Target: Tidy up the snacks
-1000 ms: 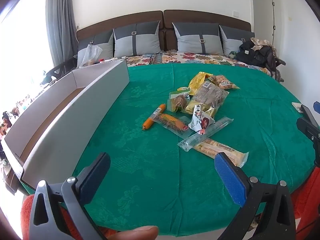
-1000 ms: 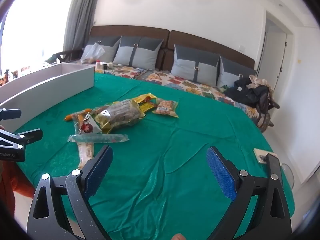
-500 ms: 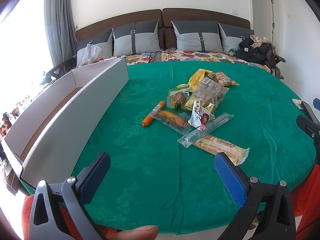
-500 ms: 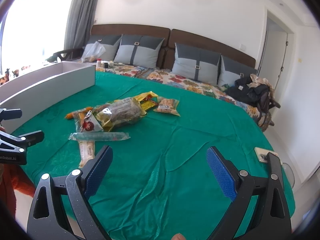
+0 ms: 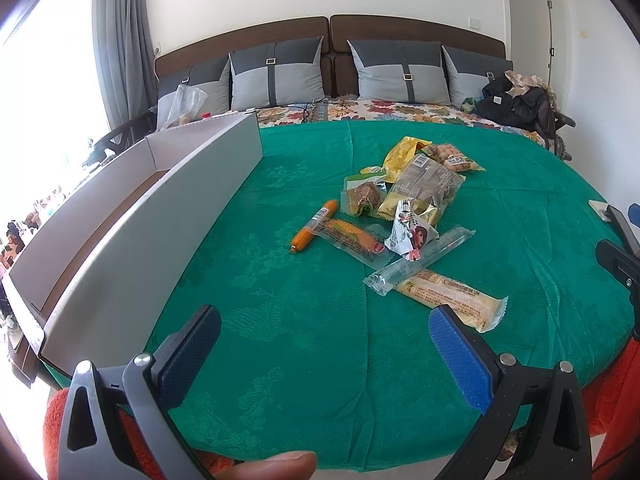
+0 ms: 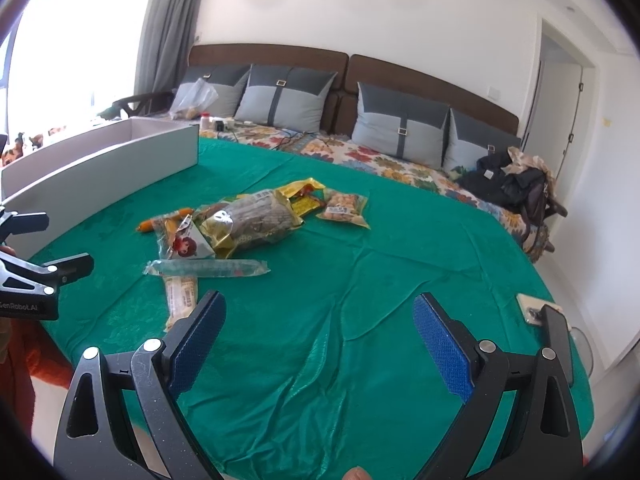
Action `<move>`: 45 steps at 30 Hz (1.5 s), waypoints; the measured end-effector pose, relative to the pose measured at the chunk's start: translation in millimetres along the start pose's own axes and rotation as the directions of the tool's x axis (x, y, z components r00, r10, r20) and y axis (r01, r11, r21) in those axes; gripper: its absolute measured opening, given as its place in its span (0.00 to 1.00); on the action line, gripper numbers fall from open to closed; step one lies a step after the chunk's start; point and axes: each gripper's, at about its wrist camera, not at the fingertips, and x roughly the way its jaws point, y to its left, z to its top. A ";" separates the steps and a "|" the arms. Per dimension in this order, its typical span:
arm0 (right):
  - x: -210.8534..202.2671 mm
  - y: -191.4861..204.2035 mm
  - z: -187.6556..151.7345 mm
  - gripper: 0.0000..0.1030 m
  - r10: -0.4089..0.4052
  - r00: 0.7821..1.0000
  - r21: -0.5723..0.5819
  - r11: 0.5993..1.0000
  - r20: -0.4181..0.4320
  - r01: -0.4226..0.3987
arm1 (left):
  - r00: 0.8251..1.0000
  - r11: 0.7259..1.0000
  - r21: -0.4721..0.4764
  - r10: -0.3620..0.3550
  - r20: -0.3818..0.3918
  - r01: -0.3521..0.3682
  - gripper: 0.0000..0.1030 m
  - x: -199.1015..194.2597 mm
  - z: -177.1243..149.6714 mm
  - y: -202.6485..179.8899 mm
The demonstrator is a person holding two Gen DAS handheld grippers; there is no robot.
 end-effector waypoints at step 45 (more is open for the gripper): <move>27.3 21.8 1.5 0.93 0.250 0.955 0.086 0.967 -0.160 -0.239 | 0.996 0.997 -0.068 0.037 -0.083 -0.042 1.00 17.8 1.3 23.7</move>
